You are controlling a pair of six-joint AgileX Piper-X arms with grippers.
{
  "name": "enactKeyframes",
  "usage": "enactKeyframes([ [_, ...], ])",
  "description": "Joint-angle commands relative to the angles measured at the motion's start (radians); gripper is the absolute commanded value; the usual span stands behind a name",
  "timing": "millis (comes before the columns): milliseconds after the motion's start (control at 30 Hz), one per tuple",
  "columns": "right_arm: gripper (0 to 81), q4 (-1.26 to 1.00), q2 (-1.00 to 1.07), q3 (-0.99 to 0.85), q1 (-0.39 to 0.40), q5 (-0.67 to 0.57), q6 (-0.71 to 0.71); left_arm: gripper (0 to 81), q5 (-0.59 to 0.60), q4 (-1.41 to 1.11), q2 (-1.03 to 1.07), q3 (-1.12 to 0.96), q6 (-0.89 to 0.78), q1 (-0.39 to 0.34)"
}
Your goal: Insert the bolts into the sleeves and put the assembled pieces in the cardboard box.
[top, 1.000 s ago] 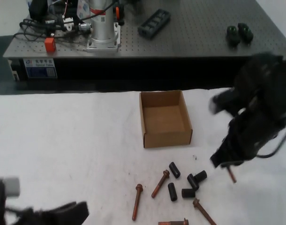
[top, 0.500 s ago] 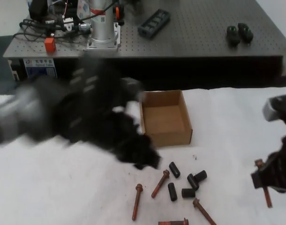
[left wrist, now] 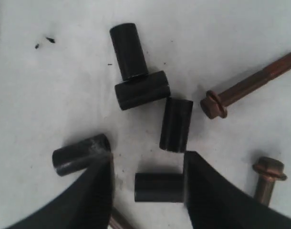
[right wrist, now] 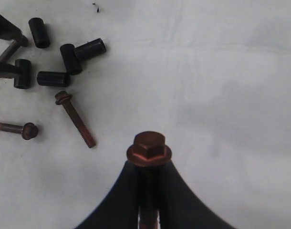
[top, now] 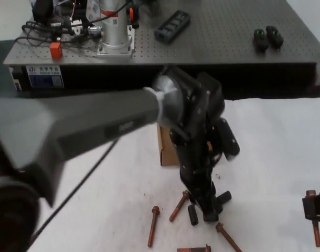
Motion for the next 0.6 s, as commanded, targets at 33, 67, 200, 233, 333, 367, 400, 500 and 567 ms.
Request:
enactKeyframes([
  [33,2.2,-0.018,-0.009,-0.001,-0.01,-0.028,0.006,33.7,-0.009,0.003,0.008,-0.025,0.033,-0.014],
  [67,2.2,-0.018,-0.009,-0.001,-0.01,-0.028,0.006,33.7,-0.015,0.003,0.014,-0.025,0.051,-0.022],
  [200,2.2,-0.018,-0.009,-0.001,-0.01,-0.028,0.002,31.5,-0.044,-0.012,0.032,-0.027,0.106,-0.055],
  [233,2.2,-0.018,-0.009,-0.001,-0.01,-0.028,0.002,30.2,-0.055,-0.025,0.039,-0.027,0.11,-0.062],
  [333,2.2,-0.016,-0.009,-0.001,-0.007,-0.028,0.002,29.1,-0.06,-0.046,0.058,-0.027,0.11,-0.072],
  [367,2.2,-0.016,-0.009,-0.001,-0.007,-0.028,0.002,29.1,-0.059,-0.046,0.062,-0.027,0.11,-0.074],
  [400,2.2,-0.016,-0.009,-0.001,-0.007,-0.028,0.002,29.1,-0.059,-0.044,0.066,-0.027,0.11,-0.077],
  [500,2.2,-0.016,-0.009,-0.001,-0.007,-0.028,0.002,29.1,-0.066,-0.032,0.077,-0.027,0.11,-0.077],
  [567,2.2,-0.016,-0.009,-0.001,-0.007,-0.028,0.002,29.1,-0.091,-0.033,0.079,-0.027,0.11,-0.077],
])
